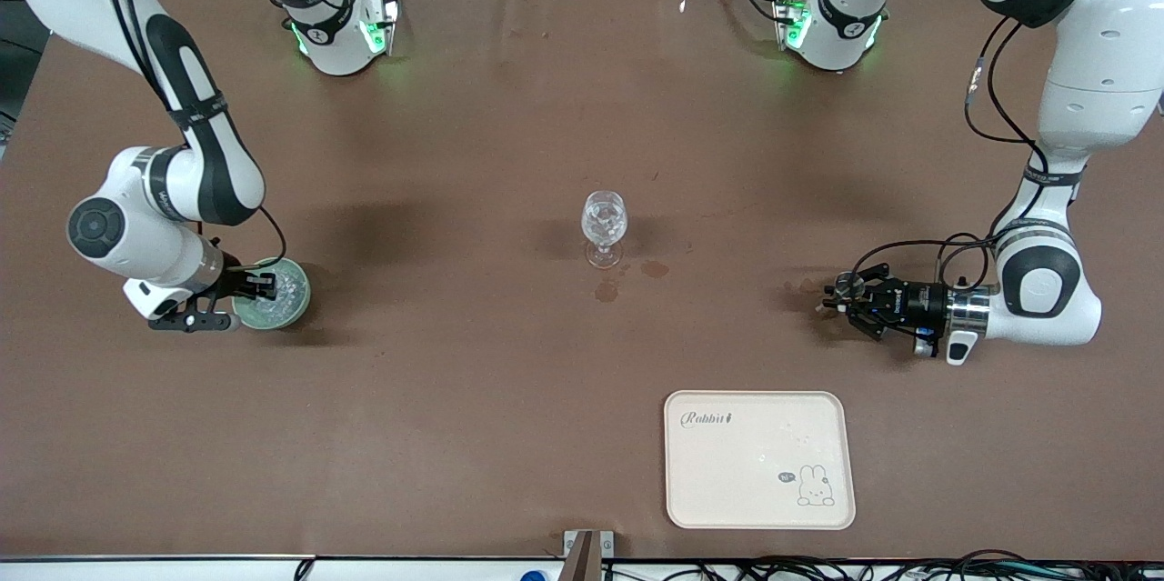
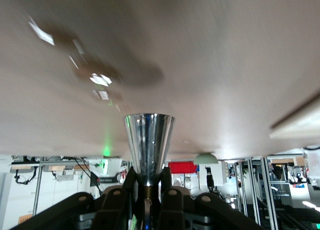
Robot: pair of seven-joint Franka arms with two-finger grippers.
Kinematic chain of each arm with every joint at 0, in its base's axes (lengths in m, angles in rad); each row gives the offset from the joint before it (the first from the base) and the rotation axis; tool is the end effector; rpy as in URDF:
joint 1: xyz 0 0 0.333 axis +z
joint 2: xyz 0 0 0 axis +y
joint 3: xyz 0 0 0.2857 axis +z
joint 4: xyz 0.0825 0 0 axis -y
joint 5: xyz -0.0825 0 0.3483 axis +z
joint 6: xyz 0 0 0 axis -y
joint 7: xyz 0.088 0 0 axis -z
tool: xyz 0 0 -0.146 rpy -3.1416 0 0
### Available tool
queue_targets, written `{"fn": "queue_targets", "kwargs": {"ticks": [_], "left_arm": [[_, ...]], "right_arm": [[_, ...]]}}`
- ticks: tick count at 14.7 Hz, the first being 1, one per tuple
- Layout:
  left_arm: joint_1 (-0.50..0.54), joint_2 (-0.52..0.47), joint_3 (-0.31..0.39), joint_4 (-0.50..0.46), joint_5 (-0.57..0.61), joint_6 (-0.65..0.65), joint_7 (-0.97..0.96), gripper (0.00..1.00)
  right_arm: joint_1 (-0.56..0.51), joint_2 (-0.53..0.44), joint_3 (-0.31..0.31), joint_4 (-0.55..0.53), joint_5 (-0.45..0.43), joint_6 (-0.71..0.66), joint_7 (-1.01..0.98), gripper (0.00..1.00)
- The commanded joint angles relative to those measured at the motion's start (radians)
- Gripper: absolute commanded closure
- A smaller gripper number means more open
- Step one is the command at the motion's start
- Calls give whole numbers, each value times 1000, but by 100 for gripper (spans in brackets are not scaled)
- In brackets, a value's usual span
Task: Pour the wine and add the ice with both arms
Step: 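Carry the jigger to the glass while the right gripper lifts the ice, then tilt the jigger over the wine glass with the left gripper to pour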
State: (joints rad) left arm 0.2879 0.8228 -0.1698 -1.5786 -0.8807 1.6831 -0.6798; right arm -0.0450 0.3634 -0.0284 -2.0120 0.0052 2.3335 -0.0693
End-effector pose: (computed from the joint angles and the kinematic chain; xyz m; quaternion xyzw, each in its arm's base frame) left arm 0.5828 -0.0288 0.1492 0.6781 0.4968 -0.4244 0.3365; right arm 0.5599 -0.0410 0.2275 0.9998 -0.0031 -0.0210 0.0017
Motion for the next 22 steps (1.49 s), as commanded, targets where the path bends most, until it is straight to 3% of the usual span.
{"fn": "queue_targets", "kwargs": {"ticks": [1, 6, 11, 15, 18, 22], "left_arm": [[-30, -102, -52, -15, -5, 13, -162, 99], [-169, -198, -63, -23, -14, 55, -332, 99], [-337, -316, -60, -76, 2, 182, -522, 99], [-437, -399, -59, -139, 14, 245, -584, 99], [-501, -442, -60, -199, 96, 289, -628, 99], [-564, -449, -62, -198, 216, 325, -774, 99]], "right_arm": [[-6, -86, 7, 96, -2, -147, -12, 98], [14, -205, 10, 229, -2, -350, 0, 98], [22, -231, 10, 335, -2, -495, -7, 100], [16, -221, 4, 369, 10, -499, 0, 100], [19, -209, 4, 429, -5, -506, -7, 100], [8, -208, 5, 444, -5, -522, -14, 100]]}}
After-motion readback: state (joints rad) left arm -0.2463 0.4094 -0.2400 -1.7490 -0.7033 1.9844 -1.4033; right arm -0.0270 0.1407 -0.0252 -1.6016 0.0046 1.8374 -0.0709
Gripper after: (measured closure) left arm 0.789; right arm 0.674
